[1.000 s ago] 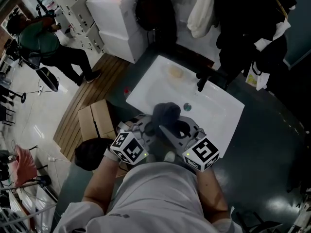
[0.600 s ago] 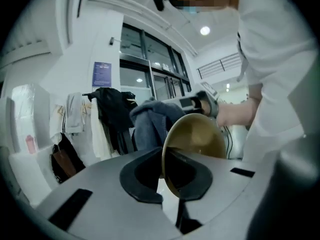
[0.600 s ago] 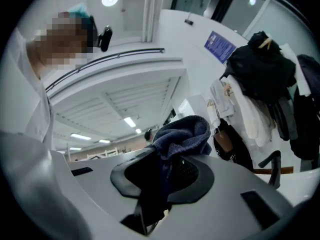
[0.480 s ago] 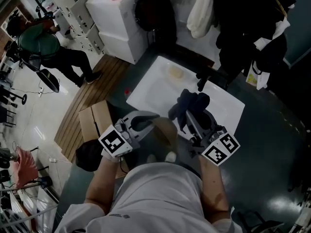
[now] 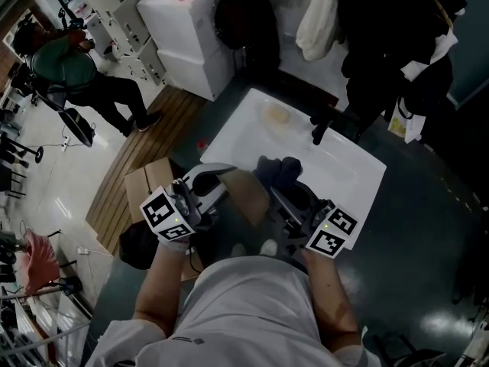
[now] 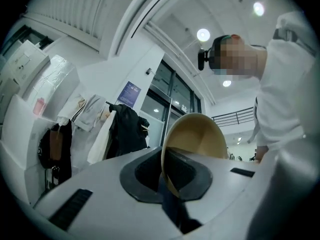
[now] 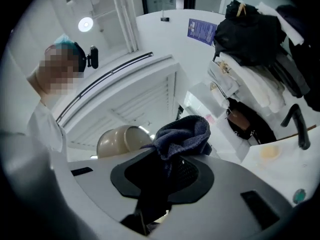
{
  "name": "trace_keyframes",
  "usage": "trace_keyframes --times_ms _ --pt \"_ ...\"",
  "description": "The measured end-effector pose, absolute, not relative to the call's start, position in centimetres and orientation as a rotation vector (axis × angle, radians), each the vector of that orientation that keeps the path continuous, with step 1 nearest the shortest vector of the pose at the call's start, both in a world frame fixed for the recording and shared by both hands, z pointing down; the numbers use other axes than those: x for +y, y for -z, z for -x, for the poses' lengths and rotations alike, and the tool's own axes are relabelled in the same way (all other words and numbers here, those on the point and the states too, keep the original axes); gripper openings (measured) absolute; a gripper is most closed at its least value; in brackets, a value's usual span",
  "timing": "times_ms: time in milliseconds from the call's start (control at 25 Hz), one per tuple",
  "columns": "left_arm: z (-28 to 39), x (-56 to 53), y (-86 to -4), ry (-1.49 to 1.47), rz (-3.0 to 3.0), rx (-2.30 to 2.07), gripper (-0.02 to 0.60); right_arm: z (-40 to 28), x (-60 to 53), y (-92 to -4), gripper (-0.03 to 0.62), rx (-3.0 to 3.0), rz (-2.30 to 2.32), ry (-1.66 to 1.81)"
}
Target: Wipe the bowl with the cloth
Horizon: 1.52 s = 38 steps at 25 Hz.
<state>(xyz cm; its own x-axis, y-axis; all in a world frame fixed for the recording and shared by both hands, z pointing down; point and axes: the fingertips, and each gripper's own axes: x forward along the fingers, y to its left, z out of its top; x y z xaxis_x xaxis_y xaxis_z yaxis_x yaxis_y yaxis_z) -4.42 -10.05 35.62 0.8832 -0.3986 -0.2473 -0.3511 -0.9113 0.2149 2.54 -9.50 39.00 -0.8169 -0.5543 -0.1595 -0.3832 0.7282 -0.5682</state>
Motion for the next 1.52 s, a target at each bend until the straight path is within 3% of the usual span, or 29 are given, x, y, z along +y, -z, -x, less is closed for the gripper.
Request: trace_keyframes --times_ms 1520 --pt "2.5 -9.3 -38.6 0.318 -2.865 -0.479 0.017 -2.3 -10.5 -36.2 0.087 2.297 0.459 0.983"
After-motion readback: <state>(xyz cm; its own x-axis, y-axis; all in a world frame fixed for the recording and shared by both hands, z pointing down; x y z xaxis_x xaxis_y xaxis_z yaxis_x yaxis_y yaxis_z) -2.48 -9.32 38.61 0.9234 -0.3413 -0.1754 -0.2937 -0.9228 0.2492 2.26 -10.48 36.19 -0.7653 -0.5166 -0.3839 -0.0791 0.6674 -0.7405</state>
